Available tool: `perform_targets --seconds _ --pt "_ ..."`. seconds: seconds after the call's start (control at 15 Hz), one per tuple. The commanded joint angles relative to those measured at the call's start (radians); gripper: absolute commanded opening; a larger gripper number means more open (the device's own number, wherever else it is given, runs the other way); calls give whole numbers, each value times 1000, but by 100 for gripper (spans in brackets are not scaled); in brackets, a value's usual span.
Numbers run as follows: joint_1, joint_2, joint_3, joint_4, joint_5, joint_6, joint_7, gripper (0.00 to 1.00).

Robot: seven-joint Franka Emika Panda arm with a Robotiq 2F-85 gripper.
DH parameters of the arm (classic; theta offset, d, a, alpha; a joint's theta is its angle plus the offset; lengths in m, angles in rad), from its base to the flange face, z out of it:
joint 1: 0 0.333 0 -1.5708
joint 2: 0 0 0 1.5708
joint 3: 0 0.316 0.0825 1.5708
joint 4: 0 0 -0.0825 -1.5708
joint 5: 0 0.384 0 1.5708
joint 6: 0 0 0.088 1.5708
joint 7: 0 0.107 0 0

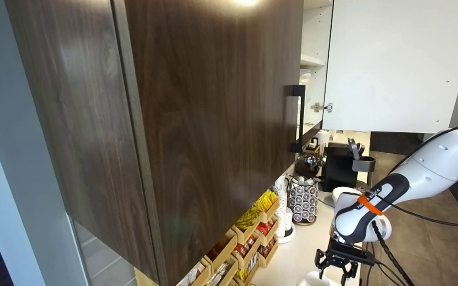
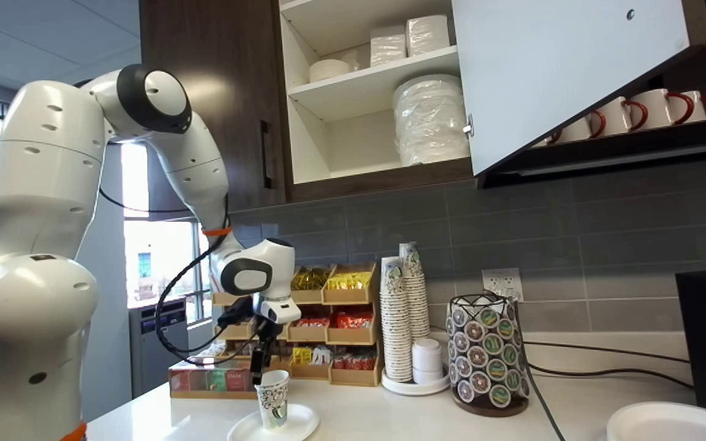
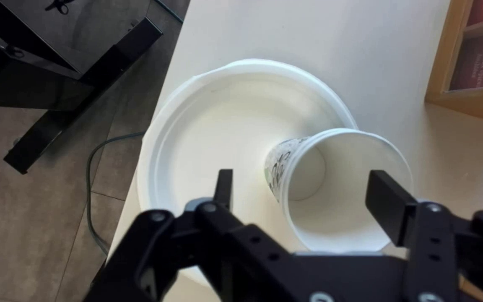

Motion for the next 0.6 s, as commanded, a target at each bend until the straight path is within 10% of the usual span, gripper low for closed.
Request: perform_targets --seconds 0.0,0.53 --pt "5 46 -2 31 0 0 7 76" --pt "7 83 -6 57 -7 -4 10 17"
